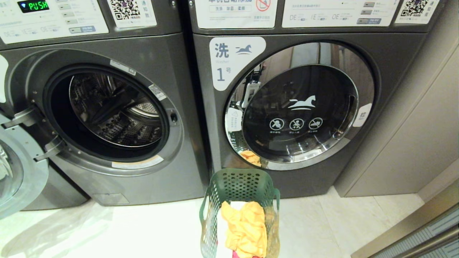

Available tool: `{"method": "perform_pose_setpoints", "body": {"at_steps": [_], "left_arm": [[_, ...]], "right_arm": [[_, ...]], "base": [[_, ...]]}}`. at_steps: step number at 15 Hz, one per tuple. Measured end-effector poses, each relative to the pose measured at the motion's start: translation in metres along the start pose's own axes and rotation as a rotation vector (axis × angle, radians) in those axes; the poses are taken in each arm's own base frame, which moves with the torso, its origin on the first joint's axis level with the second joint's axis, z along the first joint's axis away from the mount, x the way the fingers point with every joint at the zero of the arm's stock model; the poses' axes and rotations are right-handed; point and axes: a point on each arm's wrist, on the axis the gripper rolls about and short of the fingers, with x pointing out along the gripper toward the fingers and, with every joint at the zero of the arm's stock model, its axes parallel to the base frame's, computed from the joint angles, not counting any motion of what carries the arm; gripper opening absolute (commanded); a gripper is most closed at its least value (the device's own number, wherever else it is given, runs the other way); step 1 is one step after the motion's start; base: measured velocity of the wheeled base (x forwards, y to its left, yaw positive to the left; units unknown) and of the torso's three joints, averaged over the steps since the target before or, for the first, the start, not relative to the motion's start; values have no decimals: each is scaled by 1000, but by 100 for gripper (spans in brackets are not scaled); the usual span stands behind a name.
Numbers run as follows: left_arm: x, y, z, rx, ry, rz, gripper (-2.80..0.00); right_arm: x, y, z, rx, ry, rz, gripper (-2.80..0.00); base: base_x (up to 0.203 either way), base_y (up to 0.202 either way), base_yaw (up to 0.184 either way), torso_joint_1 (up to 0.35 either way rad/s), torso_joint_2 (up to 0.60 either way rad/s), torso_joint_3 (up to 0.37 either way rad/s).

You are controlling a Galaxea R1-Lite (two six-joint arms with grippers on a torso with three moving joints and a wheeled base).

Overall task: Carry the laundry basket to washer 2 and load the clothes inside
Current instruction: Place the clothes into the washing machine

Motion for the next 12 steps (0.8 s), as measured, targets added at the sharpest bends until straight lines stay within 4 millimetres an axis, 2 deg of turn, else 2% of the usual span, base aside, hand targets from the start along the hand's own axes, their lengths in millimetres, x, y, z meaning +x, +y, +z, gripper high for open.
{"method": "perform_pose_setpoints", "body": {"at_steps": [12], "left_arm": [[0,0,0,-4,0,1,-280]], "right_arm": [[0,0,0,0,0,1,-280]], "base": [[0,194,-2,2,2,2]]}}
